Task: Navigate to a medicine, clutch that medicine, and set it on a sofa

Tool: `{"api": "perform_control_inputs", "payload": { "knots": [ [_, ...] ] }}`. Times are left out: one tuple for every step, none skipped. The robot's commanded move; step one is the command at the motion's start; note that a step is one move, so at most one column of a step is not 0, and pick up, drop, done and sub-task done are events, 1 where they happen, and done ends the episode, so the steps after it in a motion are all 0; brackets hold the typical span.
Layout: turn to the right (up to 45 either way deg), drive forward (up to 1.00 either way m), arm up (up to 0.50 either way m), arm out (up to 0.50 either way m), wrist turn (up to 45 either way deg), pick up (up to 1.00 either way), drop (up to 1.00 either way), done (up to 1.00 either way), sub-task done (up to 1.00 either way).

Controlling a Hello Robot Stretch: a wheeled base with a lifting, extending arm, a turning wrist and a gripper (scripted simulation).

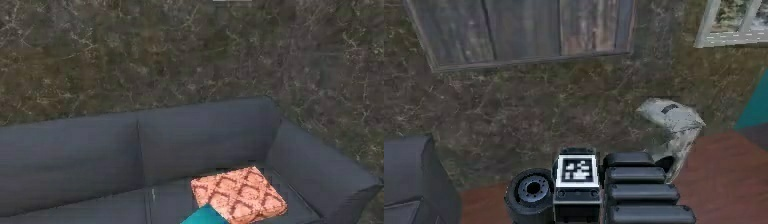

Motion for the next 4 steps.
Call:
{"api": "perform_control_inputs", "payload": {
  "knots": [
    [-45.0,0.00,0.00,0.00,0.0,0.00,0.00,0.00,0.00],
    [-21.0,0.00,0.00,0.00,0.0,0.00,0.00,0.00,0.00],
    [45.0,0.00,0.00,0.00,0.0,0.00,0.00,0.00,0.00],
    [45.0,0.00,0.00,0.00,0.0,0.00,0.00,0.00,0.00]
  ]
}}
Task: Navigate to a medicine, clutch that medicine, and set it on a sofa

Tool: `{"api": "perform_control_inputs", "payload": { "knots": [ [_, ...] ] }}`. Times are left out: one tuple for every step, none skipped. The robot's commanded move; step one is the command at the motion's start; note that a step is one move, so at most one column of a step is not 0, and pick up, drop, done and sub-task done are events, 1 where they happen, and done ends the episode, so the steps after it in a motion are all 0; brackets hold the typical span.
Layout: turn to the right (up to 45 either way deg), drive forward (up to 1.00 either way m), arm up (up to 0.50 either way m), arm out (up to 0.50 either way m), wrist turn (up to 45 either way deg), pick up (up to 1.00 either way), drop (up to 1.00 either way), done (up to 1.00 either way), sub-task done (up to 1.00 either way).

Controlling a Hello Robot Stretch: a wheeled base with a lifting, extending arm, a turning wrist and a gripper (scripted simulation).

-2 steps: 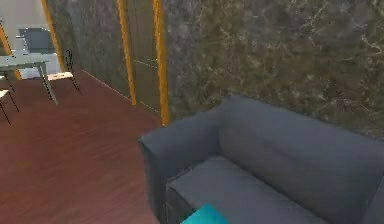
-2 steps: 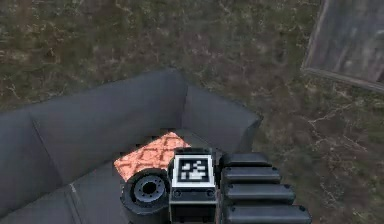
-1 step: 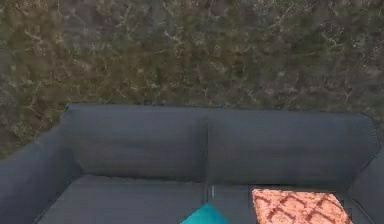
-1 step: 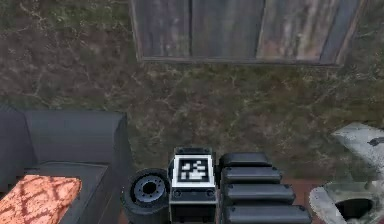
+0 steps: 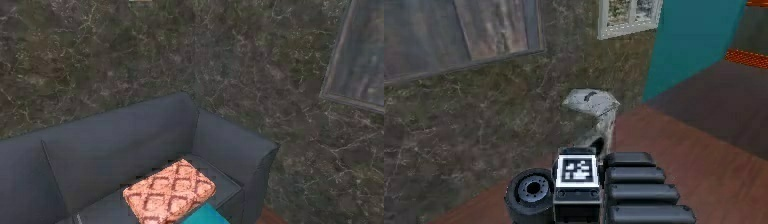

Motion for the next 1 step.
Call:
{"api": "perform_control_inputs", "payload": {
  "knots": [
    [15.0,0.00,0.00,0.00,0.0,0.00,0.00,0.00,0.00]
  ]
}}
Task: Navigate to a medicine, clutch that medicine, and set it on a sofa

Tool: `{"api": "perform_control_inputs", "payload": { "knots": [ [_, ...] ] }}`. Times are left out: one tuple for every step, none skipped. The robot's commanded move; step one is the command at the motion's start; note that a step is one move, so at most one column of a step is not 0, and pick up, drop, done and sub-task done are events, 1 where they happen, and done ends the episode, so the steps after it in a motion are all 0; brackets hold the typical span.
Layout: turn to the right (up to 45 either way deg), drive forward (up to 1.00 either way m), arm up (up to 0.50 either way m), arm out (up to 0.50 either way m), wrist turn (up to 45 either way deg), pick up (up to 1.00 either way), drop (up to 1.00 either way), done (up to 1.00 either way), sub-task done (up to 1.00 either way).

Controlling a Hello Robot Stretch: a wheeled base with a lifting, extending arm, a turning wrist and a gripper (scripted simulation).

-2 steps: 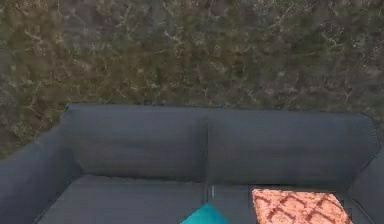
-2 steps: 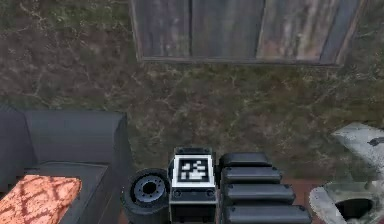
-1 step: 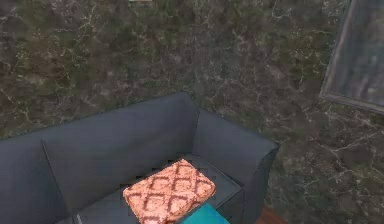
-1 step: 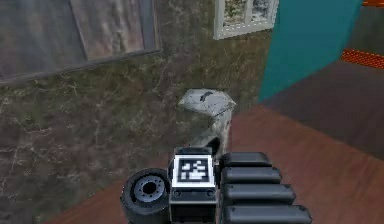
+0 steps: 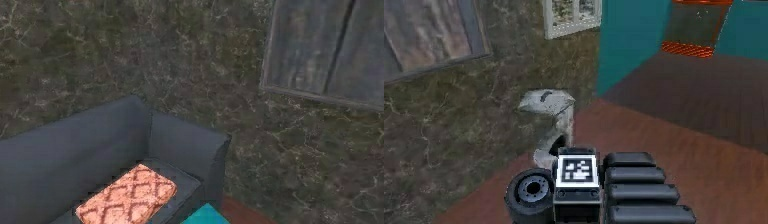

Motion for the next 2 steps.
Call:
{"api": "perform_control_inputs", "payload": {
  "knots": [
    [-45.0,0.00,0.00,0.00,0.0,0.00,0.00,0.00,0.00],
    [-45.0,0.00,0.00,0.00,0.0,0.00,0.00,0.00,0.00]
  ]
}}
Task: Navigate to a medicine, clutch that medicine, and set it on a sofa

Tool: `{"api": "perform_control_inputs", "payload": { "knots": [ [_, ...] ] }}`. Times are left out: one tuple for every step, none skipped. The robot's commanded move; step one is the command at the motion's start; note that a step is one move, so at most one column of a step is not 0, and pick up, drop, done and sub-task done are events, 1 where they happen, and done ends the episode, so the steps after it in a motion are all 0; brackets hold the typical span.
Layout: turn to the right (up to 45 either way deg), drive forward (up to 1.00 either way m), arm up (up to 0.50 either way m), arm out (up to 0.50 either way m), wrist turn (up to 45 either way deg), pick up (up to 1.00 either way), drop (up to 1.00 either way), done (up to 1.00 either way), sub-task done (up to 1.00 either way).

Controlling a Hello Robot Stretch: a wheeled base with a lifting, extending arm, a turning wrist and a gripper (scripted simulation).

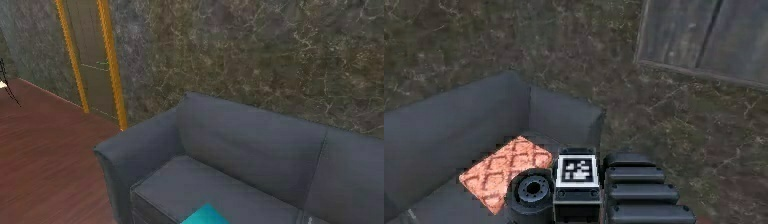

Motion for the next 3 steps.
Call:
{"api": "perform_control_inputs", "payload": {
  "knots": [
    [-6.0,0.00,0.00,0.00,0.0,0.00,0.00,0.00,0.00],
    [45.0,0.00,0.00,0.00,0.0,0.00,0.00,0.00,0.00],
    [42.0,0.00,0.00,0.00,0.0,0.00,0.00,0.00,0.00]
  ]
}}
